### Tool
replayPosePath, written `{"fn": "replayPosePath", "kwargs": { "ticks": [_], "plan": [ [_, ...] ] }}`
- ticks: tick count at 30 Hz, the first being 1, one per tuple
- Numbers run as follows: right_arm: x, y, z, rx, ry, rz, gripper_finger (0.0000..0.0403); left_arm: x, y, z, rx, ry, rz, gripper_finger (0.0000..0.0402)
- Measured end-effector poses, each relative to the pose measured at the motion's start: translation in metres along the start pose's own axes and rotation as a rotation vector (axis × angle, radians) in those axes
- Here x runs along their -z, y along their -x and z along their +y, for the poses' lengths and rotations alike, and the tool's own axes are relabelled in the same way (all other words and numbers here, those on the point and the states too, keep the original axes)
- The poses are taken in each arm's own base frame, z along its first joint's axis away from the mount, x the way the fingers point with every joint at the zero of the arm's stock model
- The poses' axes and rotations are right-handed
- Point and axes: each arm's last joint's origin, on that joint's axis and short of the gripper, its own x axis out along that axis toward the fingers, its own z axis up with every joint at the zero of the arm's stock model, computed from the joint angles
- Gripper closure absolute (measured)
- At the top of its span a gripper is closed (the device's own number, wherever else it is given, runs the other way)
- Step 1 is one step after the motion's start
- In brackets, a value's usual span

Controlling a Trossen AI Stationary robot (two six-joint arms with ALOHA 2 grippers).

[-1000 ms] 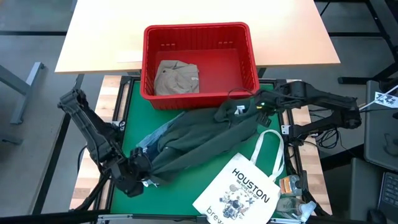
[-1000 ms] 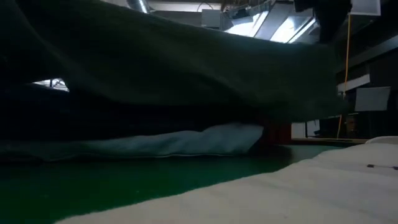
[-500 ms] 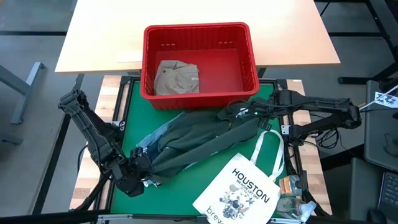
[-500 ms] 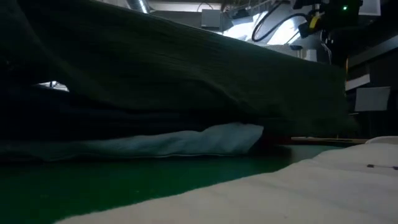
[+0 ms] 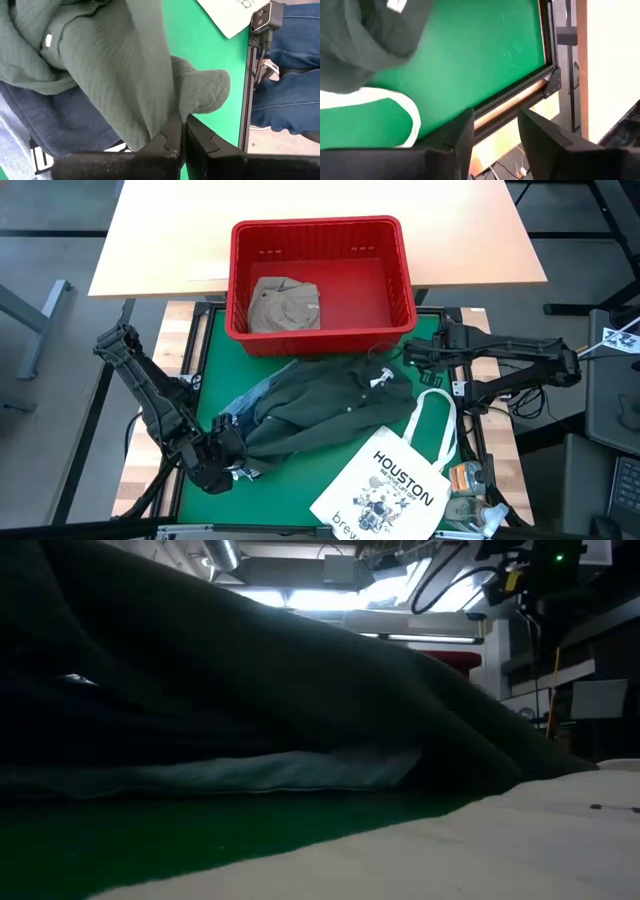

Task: Fold Laundry from Bin
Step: Fold the dark green polo shirt

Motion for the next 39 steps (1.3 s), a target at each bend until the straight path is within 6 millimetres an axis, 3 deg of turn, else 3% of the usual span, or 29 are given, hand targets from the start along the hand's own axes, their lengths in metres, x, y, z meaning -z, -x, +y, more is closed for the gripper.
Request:
{"fn": "replayPosePath", "kwargs": {
  "ticks": [4,8,11,15,21,27,32,39],
  "plan": [
    [0.001,0.0,0.004,-0.139,-0.003,0.031,0.0248,0.0,0.0,0.0,0.0,-0.009,0.0,0.0401],
    [-0.003,0.004,0.016,-0.531,-0.04,0.055,0.0247,0.0,0.0,0.0,0.0,-0.009,0.0,0.0401],
    [-0.015,0.012,0.027,-0.806,-0.078,-0.023,0.0247,0.0,0.0,0.0,0.0,-0.008,-0.001,0.0401],
    [-0.03,0.027,0.043,-0.948,-0.016,-0.223,0.0247,0.0,0.0,0.0,0.003,0.002,-0.003,0.0401],
    [-0.03,0.055,0.076,-1.036,0.15,-0.424,0.0247,0.0,0.0,-0.001,0.007,0.026,-0.007,0.0401],
    [-0.021,0.067,0.117,-0.955,0.286,-0.481,0.0247,-0.001,0.0,-0.001,0.005,0.028,-0.014,0.0401],
    [-0.023,0.057,0.156,-0.877,0.371,-0.409,0.0247,-0.001,0.0,-0.001,0.005,0.029,-0.015,0.0401],
    [-0.038,0.024,0.201,-0.779,0.454,-0.259,0.0247,-0.001,0.0,-0.001,0.002,0.029,-0.02,0.0401]
  ]
}}
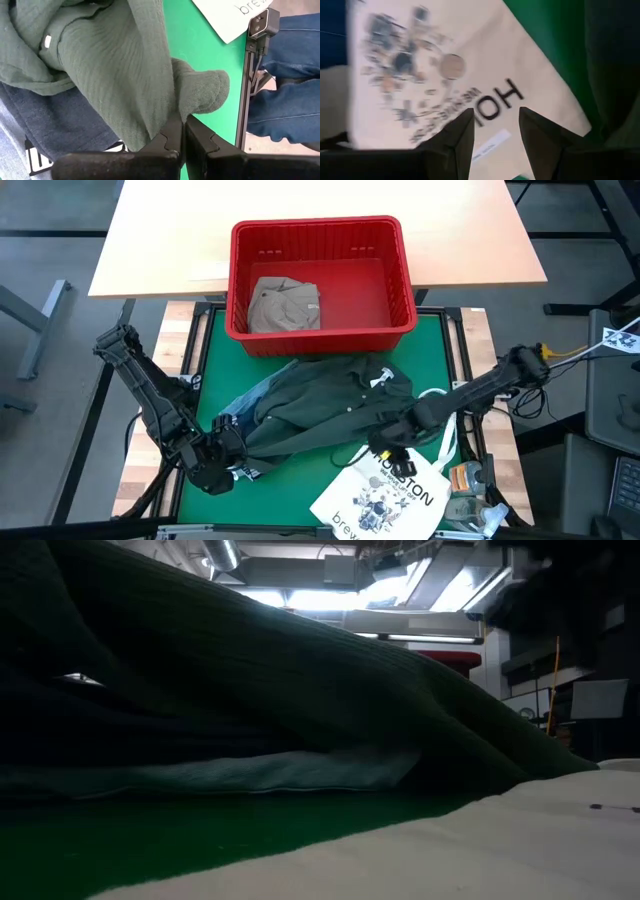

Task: Fold Laundry from Bin
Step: Fold the dark green polo shirt

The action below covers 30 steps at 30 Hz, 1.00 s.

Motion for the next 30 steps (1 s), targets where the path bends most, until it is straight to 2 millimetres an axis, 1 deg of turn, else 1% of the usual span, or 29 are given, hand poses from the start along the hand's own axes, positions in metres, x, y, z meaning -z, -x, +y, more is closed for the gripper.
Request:
{"fn": "replayPosePath", "kwargs": {
  "ticks": [3,6,9,12,15,21,25,30],
  "plan": [
    [-0.004,-0.021,-0.005,0.053,0.015,0.059,0.0247,0.0,0.0,0.0,0.0,0.0,0.0,0.0401],
    [-0.006,-0.038,-0.014,0.136,0.029,0.108,0.0247,0.0,0.0,0.0,0.0,0.0,0.0,0.0401],
    [-0.007,-0.045,-0.026,0.206,0.007,0.146,0.0247,0.0,0.0,0.0,0.0,-0.001,0.0,0.0401],
    [-0.008,-0.047,-0.039,0.265,-0.024,0.162,0.0247,0.0,0.0,0.0,-0.001,-0.005,0.0,0.0401],
    [-0.01,-0.045,-0.052,0.308,-0.059,0.156,0.0247,0.0,0.0,0.0,-0.002,-0.006,0.0,0.0401],
    [-0.012,-0.04,-0.072,0.295,-0.116,0.153,0.0247,0.0,0.0,0.0,-0.007,-0.008,-0.009,0.0401],
    [-0.013,-0.039,-0.078,0.285,-0.12,0.155,0.0247,0.0,0.0,0.0,-0.007,-0.008,-0.009,0.0401],
    [-0.013,-0.04,-0.074,0.229,-0.085,0.165,0.0247,0.0,0.0,0.0,-0.007,-0.007,-0.009,0.0401]
  ]
}}
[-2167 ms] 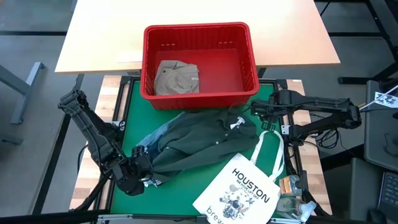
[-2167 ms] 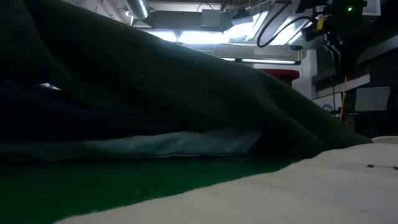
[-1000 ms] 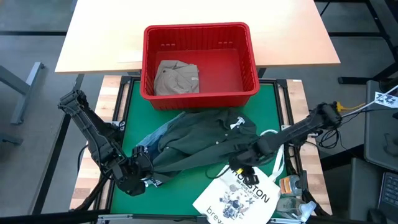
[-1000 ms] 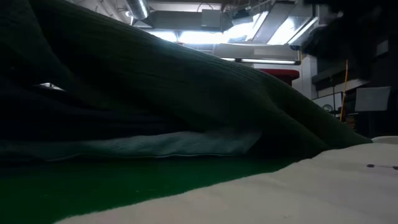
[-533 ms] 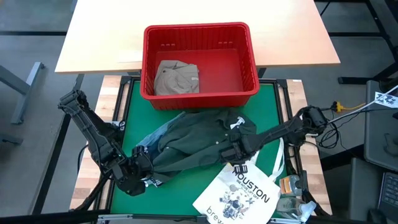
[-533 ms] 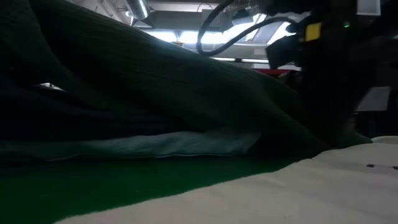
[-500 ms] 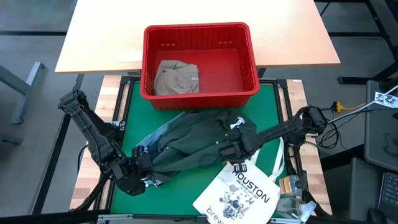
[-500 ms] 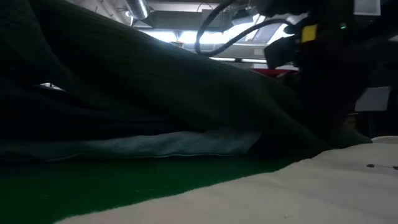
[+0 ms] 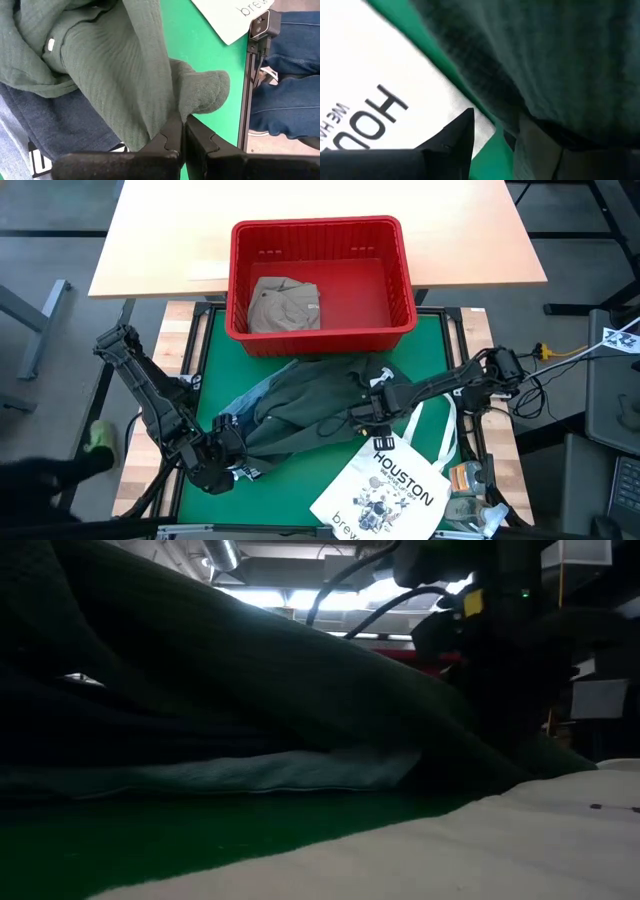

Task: Fold Laundry from Bin
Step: Fold the dark green polo shirt

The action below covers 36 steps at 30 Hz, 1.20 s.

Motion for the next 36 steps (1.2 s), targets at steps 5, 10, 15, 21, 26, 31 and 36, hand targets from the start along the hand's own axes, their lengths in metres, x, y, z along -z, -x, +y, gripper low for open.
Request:
{"fn": "replayPosePath", "kwargs": {
  "ticks": [5,10,15,21,26,31,36],
  "plan": [
    [0.0,0.0,0.004,0.0,0.082,-0.001,0.0247,0.0,0.0,0.0,-0.003,0.0,-0.005,0.0401],
    [0.003,-0.011,0.002,0.027,0.094,0.007,0.0247,0.0,0.0,0.0,-0.007,-0.001,-0.012,0.0401],
    [0.013,-0.027,0.0,0.039,0.121,0.023,0.0247,-0.001,0.0,0.001,-0.021,0.0,-0.035,0.0401],
    [0.02,-0.035,-0.004,0.127,0.106,0.032,0.0281,-0.001,0.0,0.001,-0.022,-0.001,-0.035,0.0401],
    [0.021,-0.035,-0.005,0.148,0.106,0.035,0.037,-0.001,0.0,0.001,-0.022,-0.001,-0.036,0.0401],
    [0.021,-0.027,-0.004,0.141,0.108,0.091,0.0383,-0.002,0.0,0.0,-0.021,0.005,-0.045,0.0401],
    [0.016,-0.002,-0.001,0.084,0.106,0.173,0.0396,-0.006,0.009,-0.001,0.052,0.123,-0.088,0.0401]
  ]
}}
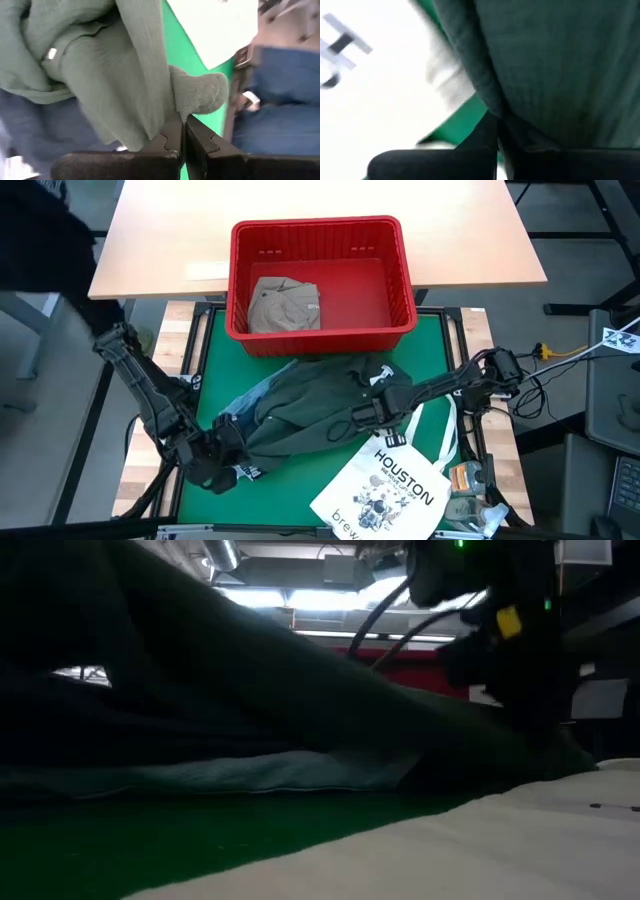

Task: Fold Laundry from Bin
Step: Fold the dark green polo shirt

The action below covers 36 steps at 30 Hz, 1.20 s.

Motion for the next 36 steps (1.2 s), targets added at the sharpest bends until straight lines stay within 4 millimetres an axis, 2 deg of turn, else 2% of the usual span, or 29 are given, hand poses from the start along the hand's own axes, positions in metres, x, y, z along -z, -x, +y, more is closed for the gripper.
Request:
{"fn": "replayPosePath", "kwargs": {
  "ticks": [7,13,20,26,30,33,36],
  "plan": [
    [0.0,0.042,0.011,-0.173,0.026,0.067,0.0397,-0.006,0.015,-0.008,0.152,0.077,-0.063,0.0401],
    [0.004,0.076,0.031,-0.349,0.075,0.11,0.0396,-0.004,0.022,-0.022,0.294,0.119,-0.073,0.0401],
    [0.015,0.097,0.053,-0.387,0.17,0.147,0.0398,-0.002,0.03,-0.036,0.417,0.122,-0.115,0.0401],
    [0.027,0.121,0.043,-0.379,0.154,0.054,0.04,-0.001,0.031,-0.036,0.409,0.12,-0.131,0.0401],
    [0.037,0.137,0.038,-0.409,0.049,0.006,0.0401,-0.001,0.03,-0.037,0.411,0.137,-0.127,0.0401],
    [0.041,0.139,0.043,-0.414,-0.008,0.011,0.0401,0.0,0.026,-0.039,0.407,0.158,-0.119,0.0401],
    [0.043,0.14,0.053,-0.413,0.01,0.011,0.0401,0.002,0.019,-0.044,0.408,0.167,-0.108,0.0401]
  ]
}}
